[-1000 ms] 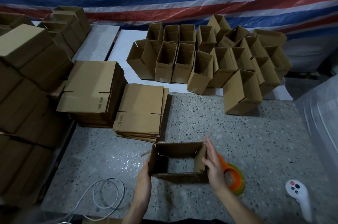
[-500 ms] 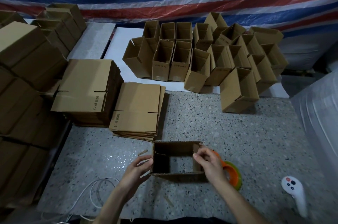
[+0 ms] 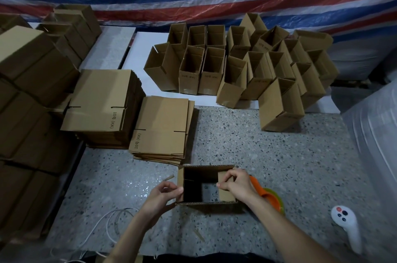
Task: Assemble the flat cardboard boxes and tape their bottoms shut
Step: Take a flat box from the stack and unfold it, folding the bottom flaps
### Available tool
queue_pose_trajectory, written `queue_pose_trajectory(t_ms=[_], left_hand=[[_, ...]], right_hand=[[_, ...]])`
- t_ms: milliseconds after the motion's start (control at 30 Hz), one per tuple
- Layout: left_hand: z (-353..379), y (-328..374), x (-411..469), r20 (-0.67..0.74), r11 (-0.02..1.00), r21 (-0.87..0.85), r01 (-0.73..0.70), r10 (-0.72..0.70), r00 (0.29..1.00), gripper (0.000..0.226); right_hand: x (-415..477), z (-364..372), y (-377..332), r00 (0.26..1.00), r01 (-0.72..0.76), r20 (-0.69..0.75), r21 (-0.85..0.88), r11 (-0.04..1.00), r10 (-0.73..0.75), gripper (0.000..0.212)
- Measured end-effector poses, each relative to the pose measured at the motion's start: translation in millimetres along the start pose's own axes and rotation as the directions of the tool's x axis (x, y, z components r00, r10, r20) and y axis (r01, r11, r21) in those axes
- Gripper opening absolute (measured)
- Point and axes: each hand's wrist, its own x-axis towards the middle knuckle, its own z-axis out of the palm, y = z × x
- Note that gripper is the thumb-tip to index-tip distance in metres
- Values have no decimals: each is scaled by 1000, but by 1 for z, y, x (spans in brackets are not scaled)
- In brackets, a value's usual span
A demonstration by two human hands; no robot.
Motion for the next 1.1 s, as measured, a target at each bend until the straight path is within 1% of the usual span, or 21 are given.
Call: queue_pose_trajectory(t_ms=[100,167,300,400,433,533,600,667,733,800,867,933,967,1000,1033,1067,1100], left_hand=[[18,8,6,-104,985,171,10,8,995,41],[29,14,10,-183,964,261,41,8,983,45],[34,19,16,-186,947,309,89,-31,982,43],[33,16,17,-208,953,288,93,-32,978,44],[34,15,17,-211,956,276,101,-42,976,42],[35,12,16,-202,957,255,141,-90,975,44],[33,12,15,-196,956,253,145,-96,976,44],[32,12,13,-187,961,242,135,-90,978,43],[32,10,10,-176,967,229,110,-70,982,41],[33,5,7,-177,981,189,43,-9,984,39],[34,-1,4,-219,987,141,-73,103,970,34],[33,-10,1,-253,968,134,-211,240,937,18],[31,-15,-2,-239,951,151,-268,298,924,12],[27,-21,-4,-209,933,181,-312,346,914,15],[22,-28,-6,-165,915,220,-337,375,912,24],[19,-33,-5,-118,908,244,-341,377,919,33],[15,-35,-5,-79,915,253,-313,342,936,39]], right_hand=[[-6,0,1,998,52,-15,-39,998,-53,22],[-7,1,1,997,71,-3,-56,996,-72,21],[-9,-6,6,994,92,58,-22,996,-90,20],[-14,-8,19,989,123,81,35,992,-125,15],[-17,-8,26,983,161,79,54,985,-165,18],[-26,-8,42,951,285,106,77,956,-292,52],[-29,-7,47,942,299,146,48,953,-303,64],[-28,-7,50,939,301,171,19,954,-300,68],[-27,-6,52,932,319,187,-15,948,-310,70],[-26,-7,54,925,341,202,-67,938,-322,71],[-25,-9,57,916,369,220,-130,920,-336,76],[-23,-11,58,913,378,235,-176,909,-334,78],[-23,-12,58,914,372,241,-185,909,-325,78],[-23,-13,57,916,364,249,-187,912,-314,76],[-23,-13,56,917,357,255,-189,915,-305,74],[-23,-14,56,918,354,262,-196,914,-299,74],[-23,-14,56,916,357,268,-205,912,-298,74]])
